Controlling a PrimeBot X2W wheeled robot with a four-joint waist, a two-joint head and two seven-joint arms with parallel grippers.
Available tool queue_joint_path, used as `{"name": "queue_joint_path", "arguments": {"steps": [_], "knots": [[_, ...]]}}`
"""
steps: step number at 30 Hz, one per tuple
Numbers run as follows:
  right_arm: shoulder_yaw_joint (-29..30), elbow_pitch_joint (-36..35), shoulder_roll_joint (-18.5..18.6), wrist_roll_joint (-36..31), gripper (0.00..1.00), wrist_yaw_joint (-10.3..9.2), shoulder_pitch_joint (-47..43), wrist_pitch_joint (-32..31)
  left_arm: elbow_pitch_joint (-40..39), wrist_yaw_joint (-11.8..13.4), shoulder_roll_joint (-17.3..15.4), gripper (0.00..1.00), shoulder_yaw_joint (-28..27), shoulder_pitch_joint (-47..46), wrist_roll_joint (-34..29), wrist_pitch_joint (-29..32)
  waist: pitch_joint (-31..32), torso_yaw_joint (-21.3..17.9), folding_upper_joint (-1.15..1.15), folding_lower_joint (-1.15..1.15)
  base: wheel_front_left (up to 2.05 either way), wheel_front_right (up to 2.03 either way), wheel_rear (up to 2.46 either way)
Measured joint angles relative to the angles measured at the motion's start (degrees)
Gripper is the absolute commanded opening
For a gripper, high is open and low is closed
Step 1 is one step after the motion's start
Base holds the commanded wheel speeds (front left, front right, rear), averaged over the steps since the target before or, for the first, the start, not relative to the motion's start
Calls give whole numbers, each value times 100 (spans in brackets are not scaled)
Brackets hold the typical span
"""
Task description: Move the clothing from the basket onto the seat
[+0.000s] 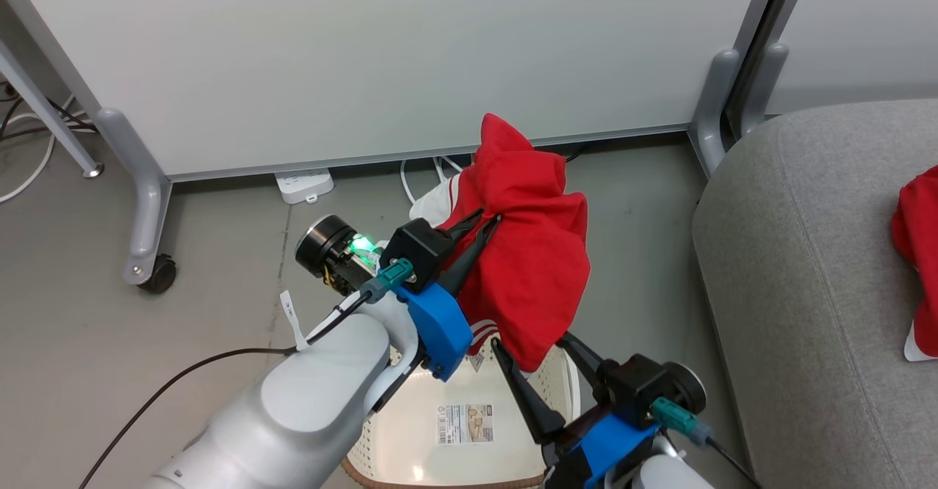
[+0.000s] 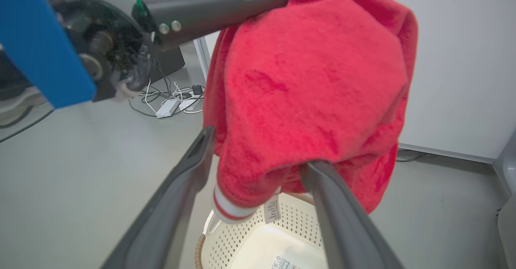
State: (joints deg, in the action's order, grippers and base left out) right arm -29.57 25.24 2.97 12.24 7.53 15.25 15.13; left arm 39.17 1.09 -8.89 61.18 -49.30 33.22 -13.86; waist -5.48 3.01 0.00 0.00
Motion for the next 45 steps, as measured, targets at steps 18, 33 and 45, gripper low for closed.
{"name": "queue_joint_path", "arguments": {"steps": [18, 33, 45], "knots": [[64, 259, -4, 338, 0, 0, 592, 0, 113, -22, 89, 0, 37, -87, 10, -57, -85, 45, 0, 0, 0, 0, 0], [64, 280, -4, 334, 0, 0, 624, 0, 168, -32, 108, 0, 44, -93, 36, -87, -79, 35, 0, 0, 0, 0, 0], [51, 294, -4, 315, 0, -1, 648, 0, 192, -15, 105, 100, 41, -104, 44, -93, -71, 24, 0, 0, 0, 0, 0]]}}
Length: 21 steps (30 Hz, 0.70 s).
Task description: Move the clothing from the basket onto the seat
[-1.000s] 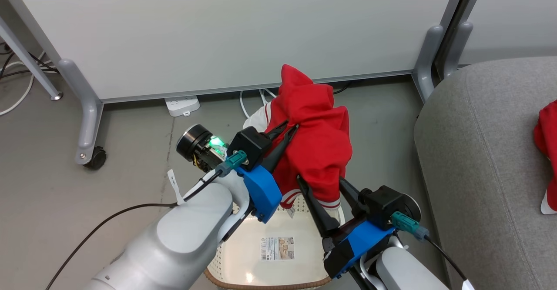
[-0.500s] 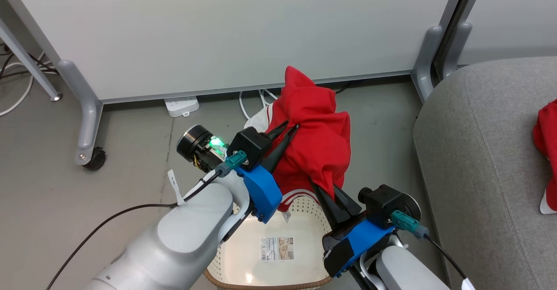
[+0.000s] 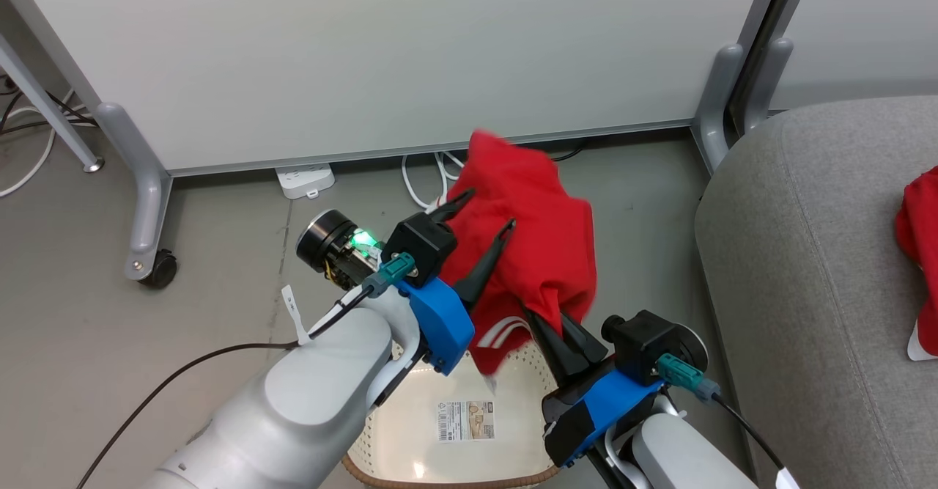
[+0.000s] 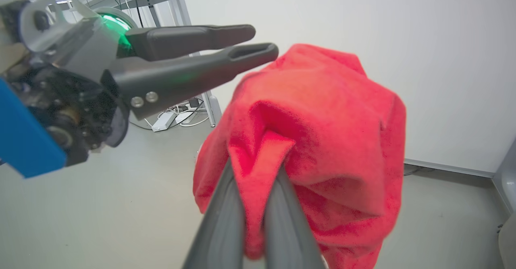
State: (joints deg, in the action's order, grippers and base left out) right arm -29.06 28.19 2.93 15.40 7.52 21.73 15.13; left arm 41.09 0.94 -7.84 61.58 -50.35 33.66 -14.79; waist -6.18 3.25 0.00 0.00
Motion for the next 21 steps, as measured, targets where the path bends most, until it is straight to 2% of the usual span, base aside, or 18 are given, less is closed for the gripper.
{"name": "queue_joint_path", "arguments": {"steps": [21], "knots": [[163, -41, -3, -130, 0, 0, -6, -1, -18, 15, -24, 100, -33, 14, -2, -19, -28, -257, 0, 0, 0, 0, 0]]}}
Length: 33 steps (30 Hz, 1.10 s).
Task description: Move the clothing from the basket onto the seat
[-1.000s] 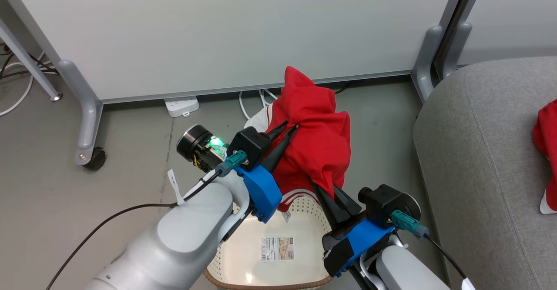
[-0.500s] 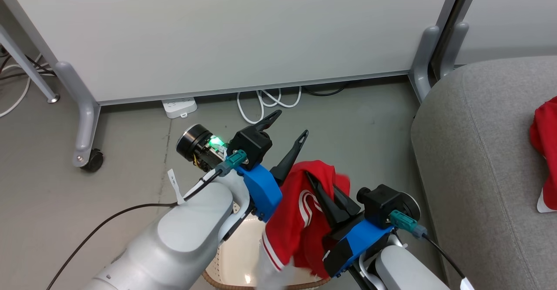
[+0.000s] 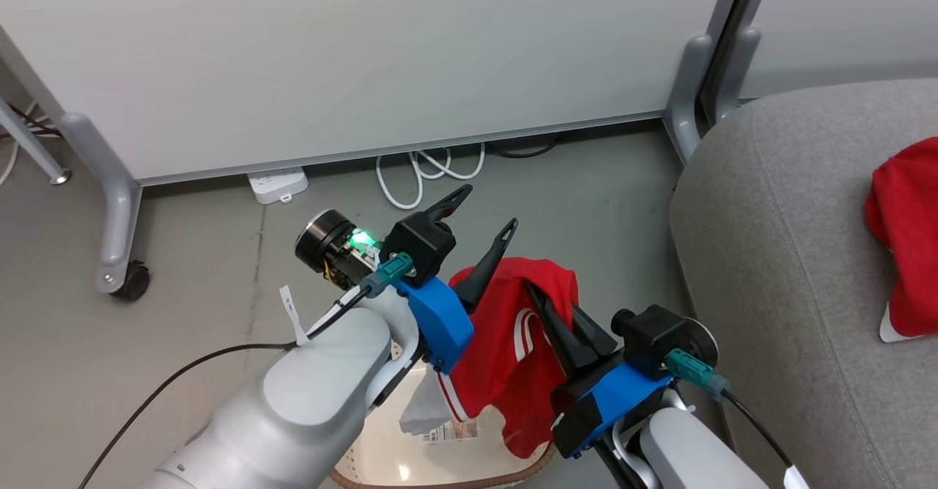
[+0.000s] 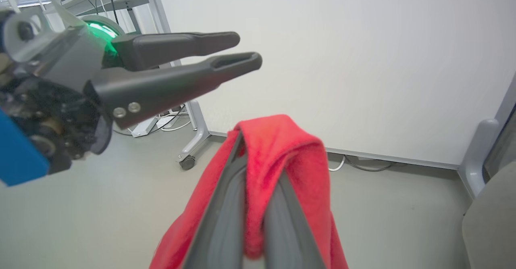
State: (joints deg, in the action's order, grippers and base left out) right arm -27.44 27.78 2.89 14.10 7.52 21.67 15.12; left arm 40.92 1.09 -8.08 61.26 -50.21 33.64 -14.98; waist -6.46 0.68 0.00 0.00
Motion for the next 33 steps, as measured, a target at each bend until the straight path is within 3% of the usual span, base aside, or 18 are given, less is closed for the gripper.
{"name": "queue_joint_path", "arguments": {"steps": [33], "knots": [[1959, -761, 0, -544, 0, 0, 115, 0, -426, -58, -65, 100, 124, -52, -147, -1, -862, -1441, 0, 0, 0, 0, 0]]}}
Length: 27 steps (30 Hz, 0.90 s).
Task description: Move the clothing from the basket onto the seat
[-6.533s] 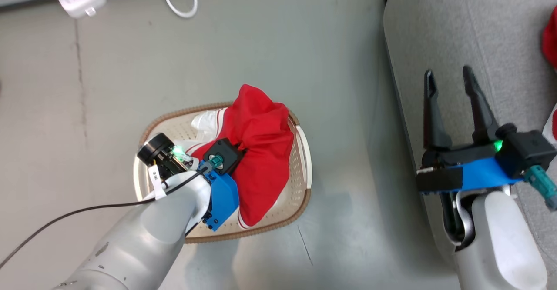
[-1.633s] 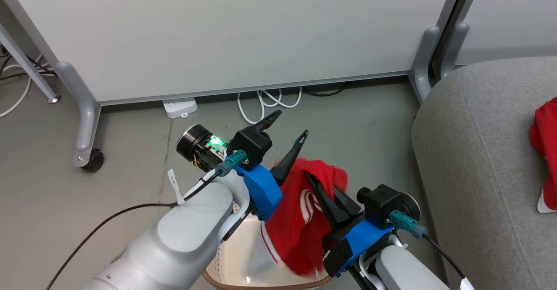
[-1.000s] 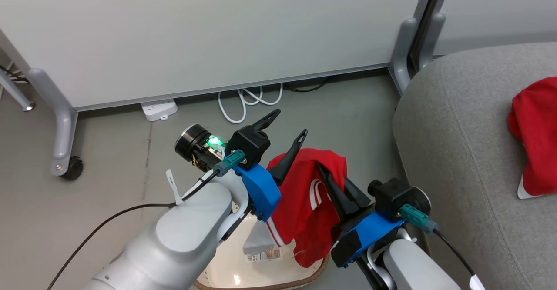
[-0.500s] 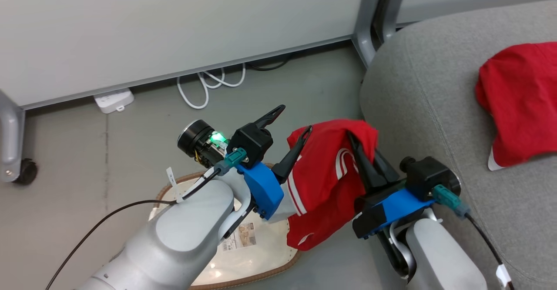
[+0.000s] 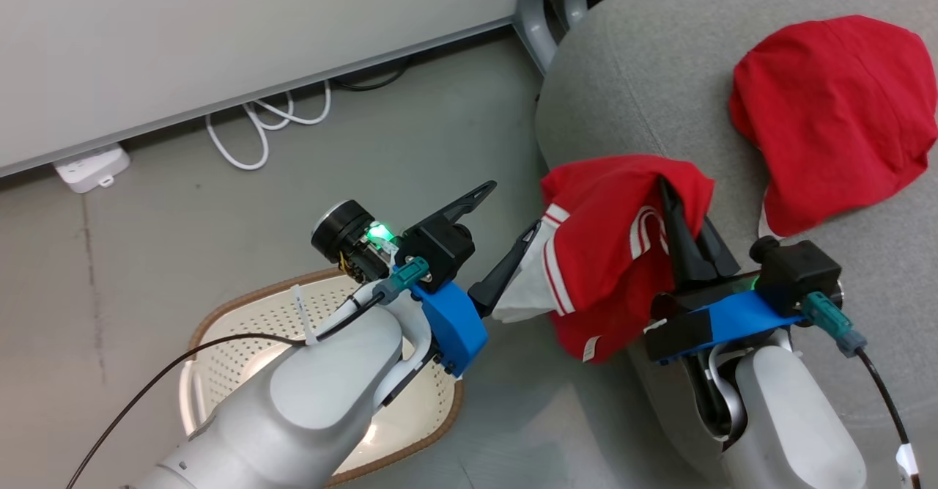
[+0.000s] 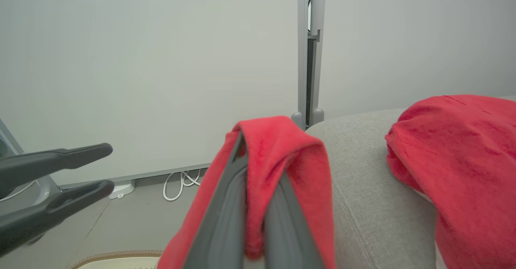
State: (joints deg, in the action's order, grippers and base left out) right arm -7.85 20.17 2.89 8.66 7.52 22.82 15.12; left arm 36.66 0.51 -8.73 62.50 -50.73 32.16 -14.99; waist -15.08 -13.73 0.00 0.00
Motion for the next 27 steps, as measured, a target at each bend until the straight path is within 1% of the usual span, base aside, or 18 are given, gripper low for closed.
{"name": "queue_joint_path", "arguments": {"steps": [17, 22, 27], "knots": [[628, -200, -1, 64, 0, 0, -199, 0, -66, -65, 19, 100, 259, -31, -55, 87, -370, -790, 0, 0, 0, 0, 0], [697, -221, 0, 89, 0, 0, -297, 0, -65, -66, 31, 100, 296, -37, -56, 122, -436, -901, 0, 0, 0, 0, 0], [712, -235, 0, 94, 0, 0, -299, 0, -67, -65, 27, 100, 313, -59, -54, 123, -459, -914, 0, 0, 0, 0, 0]]}}
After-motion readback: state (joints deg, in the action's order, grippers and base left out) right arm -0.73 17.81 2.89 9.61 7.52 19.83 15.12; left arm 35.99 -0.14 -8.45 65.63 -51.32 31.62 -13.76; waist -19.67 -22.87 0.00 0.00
